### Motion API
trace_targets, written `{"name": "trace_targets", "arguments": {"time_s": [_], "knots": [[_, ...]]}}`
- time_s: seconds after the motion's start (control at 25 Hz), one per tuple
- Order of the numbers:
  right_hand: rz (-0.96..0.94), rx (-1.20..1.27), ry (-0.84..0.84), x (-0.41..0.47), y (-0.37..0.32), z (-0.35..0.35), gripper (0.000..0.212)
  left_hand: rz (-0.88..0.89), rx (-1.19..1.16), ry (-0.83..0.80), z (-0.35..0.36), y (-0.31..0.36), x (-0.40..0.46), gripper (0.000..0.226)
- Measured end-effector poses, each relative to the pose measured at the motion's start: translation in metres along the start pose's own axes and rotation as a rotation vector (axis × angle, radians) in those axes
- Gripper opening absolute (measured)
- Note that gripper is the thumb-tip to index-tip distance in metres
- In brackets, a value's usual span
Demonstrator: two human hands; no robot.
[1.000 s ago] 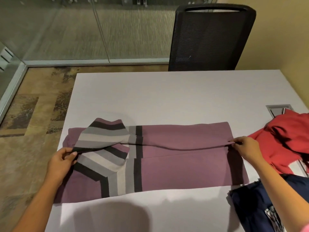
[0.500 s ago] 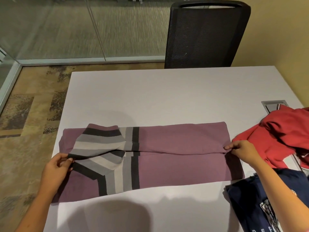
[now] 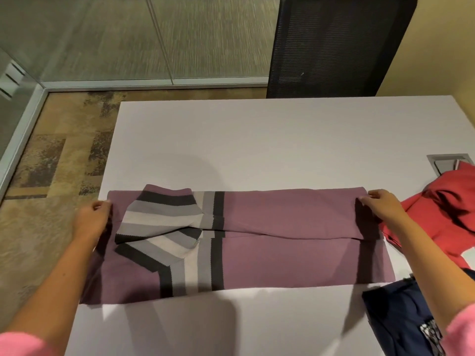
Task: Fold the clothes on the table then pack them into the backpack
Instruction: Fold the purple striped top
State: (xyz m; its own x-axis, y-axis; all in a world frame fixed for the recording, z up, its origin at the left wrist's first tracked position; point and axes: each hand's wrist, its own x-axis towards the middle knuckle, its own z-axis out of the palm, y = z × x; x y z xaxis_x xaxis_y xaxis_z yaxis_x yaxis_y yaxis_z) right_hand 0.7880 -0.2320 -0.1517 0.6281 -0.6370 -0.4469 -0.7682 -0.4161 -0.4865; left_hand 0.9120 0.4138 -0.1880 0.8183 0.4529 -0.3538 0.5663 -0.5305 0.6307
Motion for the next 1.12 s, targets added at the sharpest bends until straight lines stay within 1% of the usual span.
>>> {"name": "trace_targets", "arguments": {"time_s": [0.08,0.16,0.2,0.24,0.32,0.44,0.52,0.64,0.8,0.84,0.92,0.96,1.0,1.08,1.12], "knots": [[0.024,0.023,0.001,0.007,-0.005,0.005,0.029,-0.044,-0.039,-0.040,0.007,0.009,0.009,0.035],[0.058,0.070,0.019,0.008,-0.010,0.008,0.018,-0.048,-0.078,-0.016,0.012,0.013,0.015,0.034],[0.072,0.094,0.020,0.008,-0.012,0.008,0.016,-0.033,-0.078,-0.009,0.013,0.013,0.018,0.033],[0.081,0.120,0.019,0.009,-0.015,0.008,0.020,-0.022,-0.072,-0.019,0.014,0.014,0.021,0.032],[0.084,0.180,0.024,0.010,-0.016,0.008,0.027,-0.039,-0.070,-0.084,0.015,0.017,0.028,0.028],[0.065,0.280,0.009,0.009,-0.017,0.005,0.019,-0.062,-0.109,-0.125,0.016,0.021,0.037,0.019],[0.053,0.324,0.004,0.011,-0.015,0.003,0.022,-0.050,-0.182,-0.133,0.016,0.021,0.038,0.024],[0.050,0.310,0.122,0.017,-0.008,0.001,0.024,-0.085,-0.260,-0.047,0.015,0.013,0.038,0.027],[0.052,0.283,0.264,0.024,-0.002,0.011,0.039,-0.107,-0.349,0.066,0.019,0.009,0.030,0.028],[0.046,0.276,0.295,0.024,-0.002,0.015,0.037,-0.112,-0.373,0.086,0.021,0.011,0.028,0.027],[0.030,0.246,0.338,0.024,-0.004,0.021,0.025,-0.112,-0.397,0.117,0.021,0.017,0.020,0.017],[0.020,0.217,0.346,0.022,-0.005,0.023,0.024,-0.089,-0.342,0.133,0.021,0.018,0.016,0.012],[0.004,0.174,0.355,0.020,-0.006,0.026,0.029,-0.046,-0.231,0.159,0.020,0.017,0.012,0.016],[-0.067,0.046,0.412,0.012,-0.009,0.033,0.038,0.106,-0.004,0.218,0.019,0.018,-0.005,0.023],[-0.119,-0.015,0.457,0.007,-0.011,0.039,0.039,0.207,0.054,0.232,0.021,0.020,-0.015,0.020]]}}
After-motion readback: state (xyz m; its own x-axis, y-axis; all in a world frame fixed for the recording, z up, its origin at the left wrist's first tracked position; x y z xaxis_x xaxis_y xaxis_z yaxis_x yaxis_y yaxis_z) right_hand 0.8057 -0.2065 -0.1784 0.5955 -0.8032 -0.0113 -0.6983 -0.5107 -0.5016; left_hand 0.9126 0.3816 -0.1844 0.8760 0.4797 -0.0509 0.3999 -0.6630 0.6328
